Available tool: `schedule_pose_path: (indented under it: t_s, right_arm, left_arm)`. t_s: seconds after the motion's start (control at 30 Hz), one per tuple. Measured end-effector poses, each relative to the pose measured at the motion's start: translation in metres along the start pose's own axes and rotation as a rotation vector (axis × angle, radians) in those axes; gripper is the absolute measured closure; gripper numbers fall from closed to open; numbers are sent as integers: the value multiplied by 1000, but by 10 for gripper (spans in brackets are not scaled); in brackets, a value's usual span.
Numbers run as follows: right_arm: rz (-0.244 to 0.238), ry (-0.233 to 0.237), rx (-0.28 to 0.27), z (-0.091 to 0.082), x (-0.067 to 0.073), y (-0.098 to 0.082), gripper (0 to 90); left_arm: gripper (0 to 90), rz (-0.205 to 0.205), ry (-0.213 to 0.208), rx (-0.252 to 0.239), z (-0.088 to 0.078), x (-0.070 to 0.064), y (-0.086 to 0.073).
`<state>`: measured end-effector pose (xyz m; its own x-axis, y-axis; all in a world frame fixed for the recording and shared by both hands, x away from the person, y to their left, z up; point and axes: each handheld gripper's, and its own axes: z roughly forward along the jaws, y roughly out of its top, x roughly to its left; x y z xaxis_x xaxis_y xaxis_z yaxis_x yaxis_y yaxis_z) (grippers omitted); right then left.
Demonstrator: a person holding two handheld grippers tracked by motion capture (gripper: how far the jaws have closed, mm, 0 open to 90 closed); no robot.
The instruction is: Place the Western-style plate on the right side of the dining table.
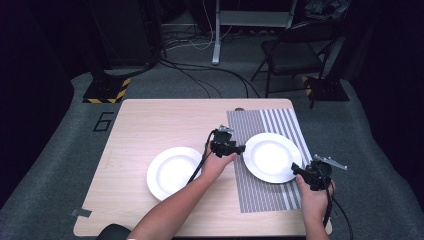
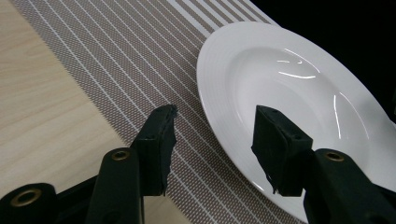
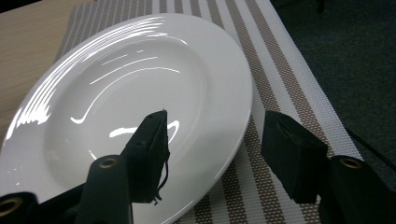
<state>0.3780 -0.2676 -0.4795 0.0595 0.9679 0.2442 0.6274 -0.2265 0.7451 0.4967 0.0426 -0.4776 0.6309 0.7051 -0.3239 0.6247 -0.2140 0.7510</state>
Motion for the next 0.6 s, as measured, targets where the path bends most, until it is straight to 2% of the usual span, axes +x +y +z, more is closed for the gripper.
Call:
schedule_pose_path:
  t_s: [0.2, 0.3, 0.47, 0.6]
  right_arm:
    - [-39, 53, 3, -8, 14, 0, 408]
    - [-58, 77, -7, -12, 21, 0, 408]
    - [-84, 130, -4, -17, 33, -1, 408]
    - [-101, 152, 2, -18, 41, -3, 405]
  left_arm:
    - [487, -4, 0, -30, -19, 4, 1]
    - [487, -9, -4, -37, -22, 4, 1]
    - [486, 19, -11, -41, -33, 4, -4]
    - [483, 13, -29, -43, -42, 6, -7]
